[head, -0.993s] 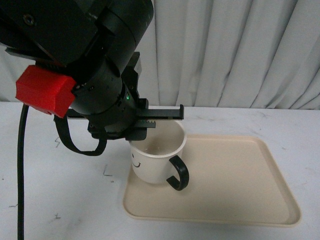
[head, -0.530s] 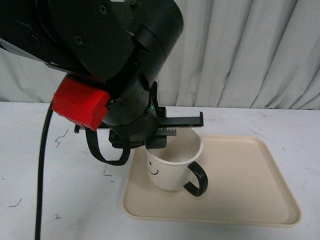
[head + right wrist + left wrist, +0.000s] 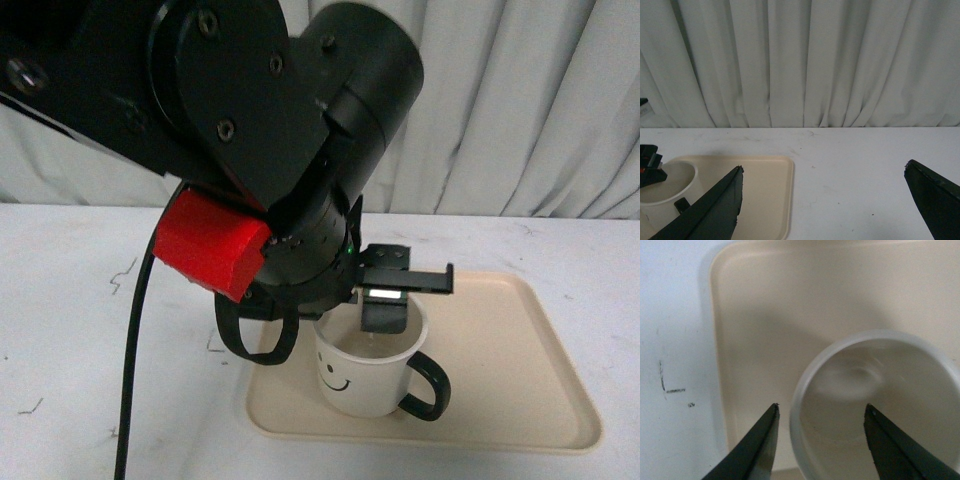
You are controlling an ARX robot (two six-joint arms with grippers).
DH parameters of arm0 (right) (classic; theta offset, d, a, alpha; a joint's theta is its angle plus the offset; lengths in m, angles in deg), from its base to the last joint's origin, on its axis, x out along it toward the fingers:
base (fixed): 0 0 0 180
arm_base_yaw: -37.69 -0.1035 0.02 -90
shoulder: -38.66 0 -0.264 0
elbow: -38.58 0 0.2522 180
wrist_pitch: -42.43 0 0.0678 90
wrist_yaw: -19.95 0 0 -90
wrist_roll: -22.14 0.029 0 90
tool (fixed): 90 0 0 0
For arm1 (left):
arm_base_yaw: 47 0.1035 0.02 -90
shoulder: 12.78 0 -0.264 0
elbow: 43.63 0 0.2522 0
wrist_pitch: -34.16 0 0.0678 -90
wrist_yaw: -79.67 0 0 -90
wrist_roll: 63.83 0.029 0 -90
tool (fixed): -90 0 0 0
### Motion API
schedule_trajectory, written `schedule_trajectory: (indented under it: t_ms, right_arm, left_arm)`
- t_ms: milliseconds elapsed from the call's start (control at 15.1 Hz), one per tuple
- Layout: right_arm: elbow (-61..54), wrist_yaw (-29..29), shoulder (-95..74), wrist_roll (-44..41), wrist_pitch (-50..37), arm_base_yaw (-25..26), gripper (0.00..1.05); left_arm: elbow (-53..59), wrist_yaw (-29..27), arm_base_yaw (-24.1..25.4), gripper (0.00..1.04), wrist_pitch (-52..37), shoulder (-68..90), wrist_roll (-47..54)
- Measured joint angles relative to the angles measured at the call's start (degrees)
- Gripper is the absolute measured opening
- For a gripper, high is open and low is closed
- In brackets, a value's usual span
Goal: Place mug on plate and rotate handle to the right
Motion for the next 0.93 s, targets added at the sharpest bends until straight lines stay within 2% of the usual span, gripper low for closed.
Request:
schedule_trajectory:
  t_ms: [199, 265, 331, 397, 463, 530, 596, 728, 927]
  right_arm:
    - [0.0, 0.0, 0.0, 0.0, 0.0, 0.0, 0.98]
    - [0.0, 0.0, 0.0, 0.0, 0.0, 0.0, 0.98]
    - [0.0, 0.0, 0.0, 0.0, 0.0, 0.0, 0.98]
    - [0.0, 0.0, 0.0, 0.0, 0.0, 0.0, 0.98]
    - [0.0, 0.0, 0.0, 0.0, 0.0, 0.0, 0.98]
    - [0.0, 0.0, 0.0, 0.0, 0.0, 0.0, 0.98]
    - [0.0, 0.0, 0.0, 0.0, 0.0, 0.0, 0.98]
    - [0.0, 0.0, 0.0, 0.0, 0.0, 0.0, 0.98]
    - [0.0, 0.0, 0.0, 0.0, 0.0, 0.0, 0.98]
  left_arm:
    - [3.4, 2.4, -0.2, 0.82, -0.9, -9.9, 5.8]
    - [7.5, 3.2, 1.0, 0.95, -6.3, -17.0, 10.6]
    - [12.9, 7.6, 4.1, 0.99, -14.0, -25.3, 15.9]
    - [17.4, 10.9, 7.5, 0.97, -21.4, -31.8, 19.8]
    - [22.2, 5.2, 9.3, 0.92, -31.4, -38.8, 22.2]
    - [28.2, -5.9, 11.3, 0.78, -42.1, -45.2, 22.1]
    - [35.1, -8.9, 13.5, 0.64, -46.6, -49.0, 22.0]
    - [44.5, -5.9, 17.0, 0.42, -47.4, -51.1, 22.0]
    - [50.9, -2.1, 21.0, 0.13, -49.5, -58.4, 22.0]
